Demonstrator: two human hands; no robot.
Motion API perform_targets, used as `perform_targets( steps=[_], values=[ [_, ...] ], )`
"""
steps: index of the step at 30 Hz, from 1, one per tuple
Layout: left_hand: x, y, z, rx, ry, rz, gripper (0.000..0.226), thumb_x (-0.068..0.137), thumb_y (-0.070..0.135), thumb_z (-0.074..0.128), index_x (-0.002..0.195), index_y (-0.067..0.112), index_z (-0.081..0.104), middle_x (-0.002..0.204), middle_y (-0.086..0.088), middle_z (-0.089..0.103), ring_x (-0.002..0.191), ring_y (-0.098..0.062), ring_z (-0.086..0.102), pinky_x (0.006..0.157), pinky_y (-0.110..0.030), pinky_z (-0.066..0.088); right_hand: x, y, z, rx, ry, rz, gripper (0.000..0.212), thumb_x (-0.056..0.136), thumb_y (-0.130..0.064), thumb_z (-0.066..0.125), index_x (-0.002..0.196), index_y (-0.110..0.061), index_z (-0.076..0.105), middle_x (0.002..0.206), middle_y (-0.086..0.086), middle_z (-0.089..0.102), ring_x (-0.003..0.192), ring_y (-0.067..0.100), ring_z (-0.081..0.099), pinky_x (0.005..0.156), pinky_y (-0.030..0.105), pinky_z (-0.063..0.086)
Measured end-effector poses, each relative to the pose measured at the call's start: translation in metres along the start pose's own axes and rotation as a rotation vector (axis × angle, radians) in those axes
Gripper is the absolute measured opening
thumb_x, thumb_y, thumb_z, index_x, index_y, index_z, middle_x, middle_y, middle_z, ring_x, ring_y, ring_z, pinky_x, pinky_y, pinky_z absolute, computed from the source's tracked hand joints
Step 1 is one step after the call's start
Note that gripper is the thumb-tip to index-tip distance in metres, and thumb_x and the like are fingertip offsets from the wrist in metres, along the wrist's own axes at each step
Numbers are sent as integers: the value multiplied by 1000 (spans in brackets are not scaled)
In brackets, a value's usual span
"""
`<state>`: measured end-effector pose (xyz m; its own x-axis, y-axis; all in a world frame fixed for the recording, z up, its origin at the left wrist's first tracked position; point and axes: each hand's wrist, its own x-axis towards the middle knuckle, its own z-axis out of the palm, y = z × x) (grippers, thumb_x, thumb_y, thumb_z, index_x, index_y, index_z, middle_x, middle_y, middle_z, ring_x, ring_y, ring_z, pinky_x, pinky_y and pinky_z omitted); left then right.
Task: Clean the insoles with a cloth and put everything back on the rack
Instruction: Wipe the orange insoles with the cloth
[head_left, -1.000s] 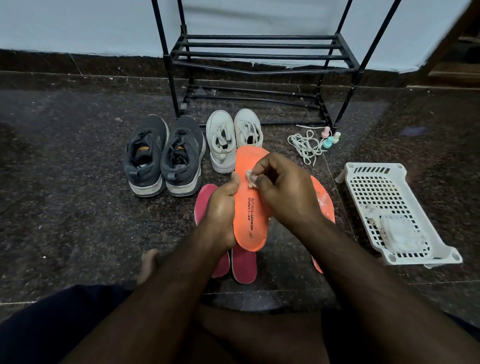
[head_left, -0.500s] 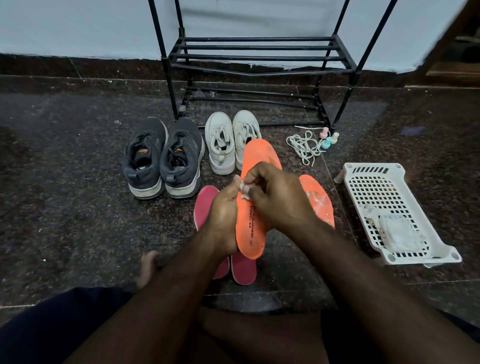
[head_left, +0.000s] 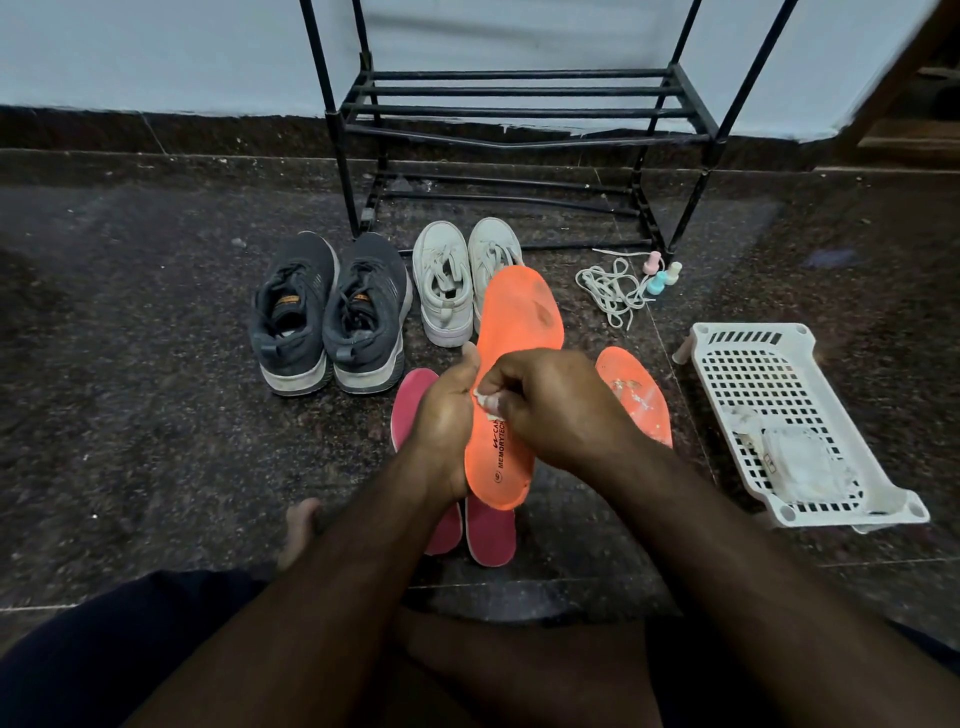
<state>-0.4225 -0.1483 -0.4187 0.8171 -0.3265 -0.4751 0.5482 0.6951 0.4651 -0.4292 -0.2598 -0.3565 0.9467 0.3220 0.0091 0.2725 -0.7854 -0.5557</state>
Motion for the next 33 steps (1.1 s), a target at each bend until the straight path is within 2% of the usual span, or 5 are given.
perform_targets(
  steps=[4, 9, 14, 21, 33],
  values=[
    [5, 1, -4, 34, -21, 30, 74, 104, 54, 28, 81, 6, 81, 87, -15, 75, 76, -26, 74, 80, -37, 55, -5, -2, -9, 10, -155, -14, 10, 84, -14, 69, 90, -21, 74, 86, -7, 74, 83, 8, 66, 72, 22, 48],
    [-4, 5, 0, 13, -63, 89, 44, 99, 42, 44, 108, 8, 71, 97, -17, 70, 89, -30, 68, 95, -48, 48, 2, 10, -10, 36, 214, -15, 11, 84, -15, 69, 93, -19, 74, 91, -1, 70, 87, 13, 62, 79, 28, 46],
    [-1, 2, 1, 76, 14, 146, 33, 106, 31, 38, 108, 6, 59, 75, -15, 71, 62, -24, 70, 59, -37, 61, -1, 5, 6, -128, -7, -13, 11, 84, -23, 69, 94, -23, 73, 92, 3, 70, 92, 22, 63, 82, 37, 49],
    [3, 8, -4, 5, -14, 223, 48, 107, 34, 36, 144, 5, 44, 124, -27, 62, 97, -37, 69, 87, -55, 55, 0, 8, -7, 34, 45, 40, 10, 83, -14, 70, 90, -19, 75, 91, -4, 73, 86, 13, 66, 77, 29, 50],
    [10, 15, -12, -114, 50, 266, 46, 107, 40, 35, 141, 13, 46, 109, -26, 70, 87, -36, 73, 72, -54, 59, -3, 11, 0, 159, 13, 103, 9, 81, -13, 69, 83, -20, 73, 83, -7, 73, 80, 12, 69, 77, 38, 56]
  ],
)
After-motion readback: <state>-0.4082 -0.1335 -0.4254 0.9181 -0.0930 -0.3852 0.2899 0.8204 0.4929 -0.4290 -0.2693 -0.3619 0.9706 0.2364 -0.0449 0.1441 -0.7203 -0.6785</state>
